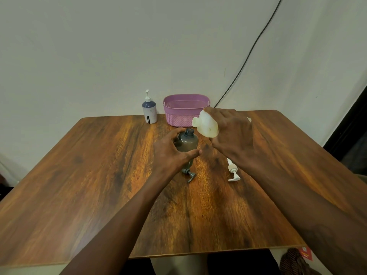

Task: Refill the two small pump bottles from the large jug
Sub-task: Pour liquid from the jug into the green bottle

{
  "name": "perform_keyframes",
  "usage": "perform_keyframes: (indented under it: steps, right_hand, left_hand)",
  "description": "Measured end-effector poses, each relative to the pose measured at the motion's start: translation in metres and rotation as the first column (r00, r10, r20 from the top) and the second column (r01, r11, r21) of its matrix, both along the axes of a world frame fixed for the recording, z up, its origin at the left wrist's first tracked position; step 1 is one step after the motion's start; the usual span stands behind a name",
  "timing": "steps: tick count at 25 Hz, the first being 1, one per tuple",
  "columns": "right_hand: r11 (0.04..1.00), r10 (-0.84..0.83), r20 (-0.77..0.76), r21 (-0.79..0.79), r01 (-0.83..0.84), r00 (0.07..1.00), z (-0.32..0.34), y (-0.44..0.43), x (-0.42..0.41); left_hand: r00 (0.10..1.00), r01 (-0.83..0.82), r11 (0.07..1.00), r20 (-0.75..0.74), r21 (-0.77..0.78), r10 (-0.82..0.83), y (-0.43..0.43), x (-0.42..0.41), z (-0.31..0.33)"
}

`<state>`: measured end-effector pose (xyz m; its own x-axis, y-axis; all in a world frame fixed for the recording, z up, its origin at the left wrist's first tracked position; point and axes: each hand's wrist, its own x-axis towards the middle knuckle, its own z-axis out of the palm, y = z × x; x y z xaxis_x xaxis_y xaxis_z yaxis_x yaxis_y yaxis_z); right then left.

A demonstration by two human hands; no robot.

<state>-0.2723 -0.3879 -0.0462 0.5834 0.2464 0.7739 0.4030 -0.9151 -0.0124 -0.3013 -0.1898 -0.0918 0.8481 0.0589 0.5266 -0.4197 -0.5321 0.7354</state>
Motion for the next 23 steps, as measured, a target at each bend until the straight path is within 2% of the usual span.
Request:
perform_keyframes:
  steps: [23]
  right_hand:
    - [1.0, -0.013, -0.003, -0.025, 0.012, 1.0, 0.0024, -0.0062, -0.0022]
  left_hand:
    - [0.999, -0.012, 0.999, -0.034, 0.037, 0.014, -0.0044, -0.0027, -0.0003]
